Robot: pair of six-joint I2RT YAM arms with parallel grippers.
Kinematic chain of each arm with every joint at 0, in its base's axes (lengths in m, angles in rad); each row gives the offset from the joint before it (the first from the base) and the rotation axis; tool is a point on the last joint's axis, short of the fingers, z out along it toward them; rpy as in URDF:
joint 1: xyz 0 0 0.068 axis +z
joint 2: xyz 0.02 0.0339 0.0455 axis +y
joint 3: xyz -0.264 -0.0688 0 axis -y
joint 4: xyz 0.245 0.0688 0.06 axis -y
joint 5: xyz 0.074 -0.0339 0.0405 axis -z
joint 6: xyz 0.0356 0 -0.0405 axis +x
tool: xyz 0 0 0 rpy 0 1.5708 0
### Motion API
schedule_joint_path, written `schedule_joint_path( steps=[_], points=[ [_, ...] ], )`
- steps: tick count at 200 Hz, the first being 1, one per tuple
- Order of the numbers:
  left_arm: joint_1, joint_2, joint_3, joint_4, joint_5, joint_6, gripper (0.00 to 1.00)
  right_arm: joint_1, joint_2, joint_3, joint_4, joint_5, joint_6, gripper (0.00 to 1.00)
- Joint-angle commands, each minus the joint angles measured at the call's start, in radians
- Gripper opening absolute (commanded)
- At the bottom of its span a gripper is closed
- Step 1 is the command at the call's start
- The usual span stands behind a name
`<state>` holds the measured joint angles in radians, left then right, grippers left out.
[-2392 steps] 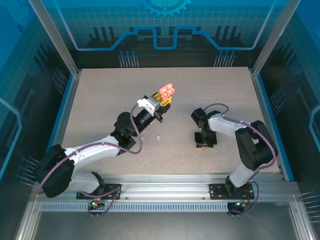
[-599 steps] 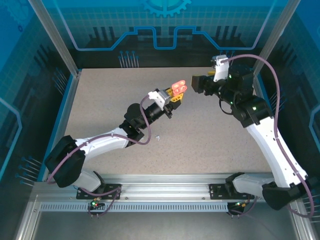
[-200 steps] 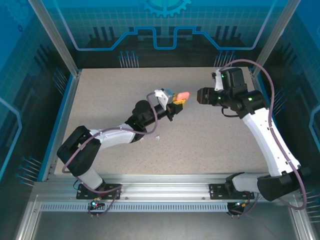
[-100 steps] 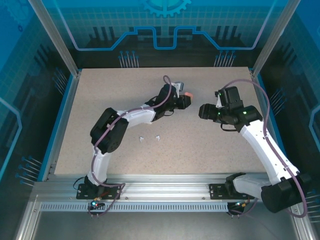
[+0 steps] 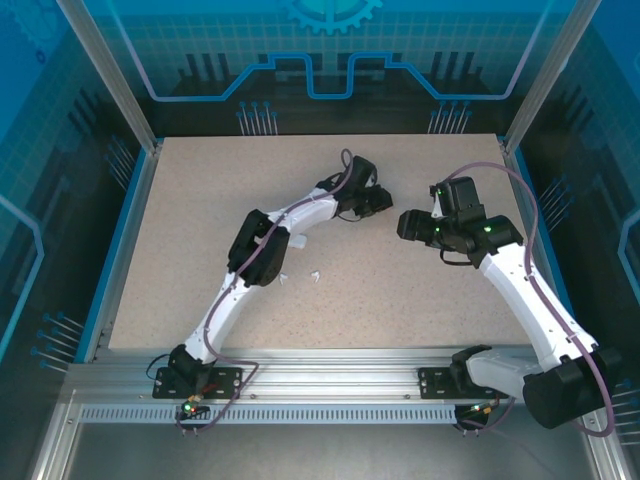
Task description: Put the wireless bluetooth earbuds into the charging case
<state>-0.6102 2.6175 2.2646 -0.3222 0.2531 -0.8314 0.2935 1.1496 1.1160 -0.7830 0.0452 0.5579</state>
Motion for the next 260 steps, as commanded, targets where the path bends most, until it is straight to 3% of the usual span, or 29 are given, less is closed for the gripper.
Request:
schedule_joint_path(
  steps=[1, 39, 71, 129, 193, 201, 260],
  points=[
    [0.008, 0.093, 0.221, -0.254, 0.036, -0.002, 0.04, -0.004, -0.003, -0.002, 0.015, 0.01, 0.012, 0.73],
    [0.014, 0.258, 0.569, -0.495, 0.029, 0.033, 0.17, -0.004, -0.017, -0.004, 0.007, 0.012, 0.018, 0.74],
    [0.029, 0.329, 0.701, -0.59, 0.04, 0.028, 0.27, -0.003, -0.021, 0.003, 0.005, 0.006, 0.023, 0.74],
    [0.038, 0.331, 0.732, -0.644, 0.039, 0.062, 0.35, 0.003, -0.022, 0.034, -0.014, 0.013, 0.028, 0.74],
    [0.053, 0.331, 0.828, -0.773, -0.033, 0.13, 0.58, 0.019, -0.018, 0.058, -0.035, 0.027, 0.036, 0.74],
    [0.053, 0.332, 0.852, -0.801, -0.051, 0.143, 0.65, 0.022, -0.018, 0.061, -0.037, 0.029, 0.038, 0.74],
    [0.079, 0.221, 0.899, -0.912, -0.15, 0.288, 0.71, 0.094, 0.022, 0.073, -0.036, 0.071, 0.065, 0.75]
  ],
)
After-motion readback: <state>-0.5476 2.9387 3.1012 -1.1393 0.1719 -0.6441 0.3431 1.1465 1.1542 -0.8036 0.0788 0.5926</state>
